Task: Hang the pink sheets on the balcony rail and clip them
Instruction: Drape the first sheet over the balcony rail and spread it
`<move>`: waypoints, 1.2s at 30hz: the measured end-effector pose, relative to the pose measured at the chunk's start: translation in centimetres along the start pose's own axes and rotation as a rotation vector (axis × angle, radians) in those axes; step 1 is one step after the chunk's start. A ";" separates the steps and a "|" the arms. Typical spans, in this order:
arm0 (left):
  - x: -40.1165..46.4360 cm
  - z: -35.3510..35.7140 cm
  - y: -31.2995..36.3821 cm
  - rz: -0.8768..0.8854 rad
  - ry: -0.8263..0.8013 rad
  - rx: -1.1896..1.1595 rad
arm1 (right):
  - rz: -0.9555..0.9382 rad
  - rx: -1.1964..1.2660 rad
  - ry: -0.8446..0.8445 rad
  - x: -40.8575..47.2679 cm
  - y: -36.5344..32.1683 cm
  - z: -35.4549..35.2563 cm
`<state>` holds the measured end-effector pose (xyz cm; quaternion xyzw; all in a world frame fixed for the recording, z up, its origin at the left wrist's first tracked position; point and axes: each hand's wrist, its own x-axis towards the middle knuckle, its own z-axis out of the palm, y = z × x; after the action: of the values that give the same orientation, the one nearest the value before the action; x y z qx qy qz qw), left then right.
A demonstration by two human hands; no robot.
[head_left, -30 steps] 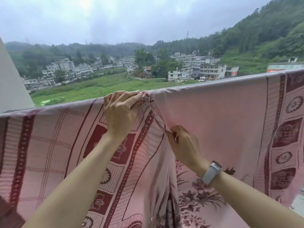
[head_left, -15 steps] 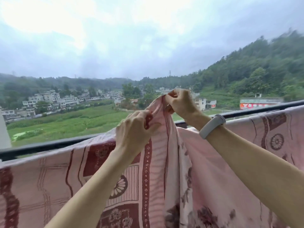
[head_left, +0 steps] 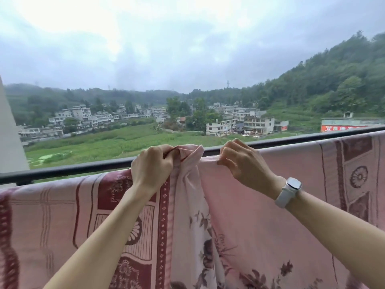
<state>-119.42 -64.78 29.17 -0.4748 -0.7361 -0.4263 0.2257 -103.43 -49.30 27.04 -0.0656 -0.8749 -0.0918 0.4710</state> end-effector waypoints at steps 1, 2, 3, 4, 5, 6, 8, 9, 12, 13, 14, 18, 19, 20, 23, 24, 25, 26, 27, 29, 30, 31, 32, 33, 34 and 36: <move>-0.2 0.0 0.2 -0.012 0.025 -0.014 | 0.027 0.029 0.018 0.3 0.2 -0.1; -0.4 0.0 0.4 -0.024 0.046 -0.028 | 0.066 0.050 0.036 0.7 0.7 -0.3; -0.5 0.1 0.7 -0.035 0.058 -0.035 | 0.121 0.058 0.052 1.2 1.4 -0.7; -0.6 0.2 0.9 -0.045 0.065 -0.031 | 0.182 0.069 0.074 1.8 2.5 -1.1; -0.6 0.3 1.2 -0.059 0.072 -0.022 | 0.242 0.081 0.101 2.5 3.9 -1.7; -0.6 0.4 1.5 -0.078 0.087 -0.016 | 0.298 0.091 0.117 3.3 5.5 -2.3; -0.4 0.4 2.2 -0.123 0.131 -0.004 | 0.395 0.092 0.121 5.1 8.7 -3.7; -0.2 0.4 2.6 -0.156 0.152 0.010 | 0.451 0.082 0.136 5.8 10.3 -4.3; 0.6 0.6 3.8 -0.260 0.174 0.120 | 0.687 0.100 0.220 7.2 14.5 -5.4; 0.7 0.7 4.2 -0.267 0.160 0.184 | 0.773 0.115 0.222 7.2 15.5 -5.5; 0.6 0.9 4.8 -0.244 0.154 0.222 | 0.848 0.124 0.184 7.1 16.4 -5.3; -0.6 2.6 8.4 0.038 0.012 0.053 | 0.974 0.223 -0.165 4.7 17.3 -2.5; -1.0 3.6 9.2 0.093 -0.103 0.060 | 0.948 0.256 -0.221 4.2 17.1 -1.9; -1.2 4.8 9.5 0.153 -0.196 0.153 | 0.904 0.277 -0.263 4.0 16.7 -1.7; -1.1 7.3 9.2 0.201 -0.150 0.289 | 0.718 0.352 -0.289 3.8 15.4 -2.6; -0.9 7.7 8.8 0.194 -0.114 0.234 | 0.621 0.376 -0.277 3.5 14.8 -2.9; -0.6 7.8 8.6 0.208 -0.089 0.180 | 0.501 0.398 -0.268 3.1 14.2 -3.4; -0.4 7.9 8.3 0.225 -0.067 0.136 | 0.375 0.431 -0.267 2.4 13.5 -3.7; -0.2 7.9 8.1 0.232 -0.047 0.104 | 0.270 0.452 -0.291 1.5 12.9 -4.1; 0.2 8.0 8.3 0.228 -0.007 0.097 | 0.111 0.347 -0.362 -0.5 11.7 -4.8; 0.4 8.0 8.6 0.223 0.010 0.111 | 0.060 0.254 -0.371 -1.4 11.6 -4.8; 0.7 8.1 9.0 0.214 0.028 0.126 | 0.045 0.201 -0.345 -1.9 11.7 -4.8; 1.2 8.1 9.6 0.205 0.047 0.131 | 0.065 0.220 -0.280 -2.0 11.7 -4.7; 1.9 8.1 10.4 0.200 0.071 0.124 | 0.112 0.275 -0.193 -1.6 12.0 -4.7; 2.7 8.0 11.2 0.193 0.096 0.114 | 0.175 0.333 -0.100 -0.8 12.5 -4.8; 4.9 8.0 13.0 0.191 0.152 0.084 | 0.284 0.342 0.044 1.6 14.0 -5.3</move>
<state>-109.42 -53.11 33.92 -0.4994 -0.6855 -0.4063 0.3401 -97.20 -36.76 32.56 -0.1053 -0.8492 0.1238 0.5025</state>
